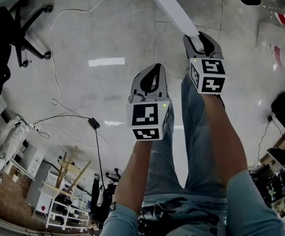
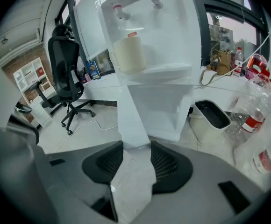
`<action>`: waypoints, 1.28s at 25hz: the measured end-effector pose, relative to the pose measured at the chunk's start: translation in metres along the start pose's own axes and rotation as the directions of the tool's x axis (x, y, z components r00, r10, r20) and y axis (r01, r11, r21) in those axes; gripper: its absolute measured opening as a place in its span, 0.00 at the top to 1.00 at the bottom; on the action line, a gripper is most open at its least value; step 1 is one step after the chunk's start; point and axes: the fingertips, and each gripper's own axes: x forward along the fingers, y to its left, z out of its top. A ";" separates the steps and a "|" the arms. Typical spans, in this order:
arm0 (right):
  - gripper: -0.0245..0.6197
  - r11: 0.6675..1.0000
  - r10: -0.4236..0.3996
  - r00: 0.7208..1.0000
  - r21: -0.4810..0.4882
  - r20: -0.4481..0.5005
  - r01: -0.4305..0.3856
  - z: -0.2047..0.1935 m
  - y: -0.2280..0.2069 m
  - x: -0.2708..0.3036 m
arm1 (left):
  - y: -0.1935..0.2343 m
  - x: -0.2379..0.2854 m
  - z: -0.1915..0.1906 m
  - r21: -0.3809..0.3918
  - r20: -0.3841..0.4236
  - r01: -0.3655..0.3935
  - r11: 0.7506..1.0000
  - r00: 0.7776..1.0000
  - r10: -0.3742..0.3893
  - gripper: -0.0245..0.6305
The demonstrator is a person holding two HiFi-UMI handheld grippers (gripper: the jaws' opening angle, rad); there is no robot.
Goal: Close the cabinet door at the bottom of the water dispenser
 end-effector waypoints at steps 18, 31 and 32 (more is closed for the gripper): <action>0.65 0.995 0.045 0.999 -0.089 0.023 -0.043 0.026 -0.069 0.008 | -0.050 0.054 0.021 -0.054 0.015 -0.016 0.998 1.000 0.017 0.95; 0.65 0.985 0.064 0.997 -0.164 0.046 -0.056 0.051 -0.110 0.017 | -0.060 0.085 0.042 -0.067 0.084 -0.113 0.991 0.989 0.118 0.95; 0.65 0.985 0.061 0.997 -0.164 0.050 -0.052 0.054 -0.114 0.018 | -0.061 0.088 0.043 -0.070 0.087 -0.113 0.991 0.989 0.119 0.95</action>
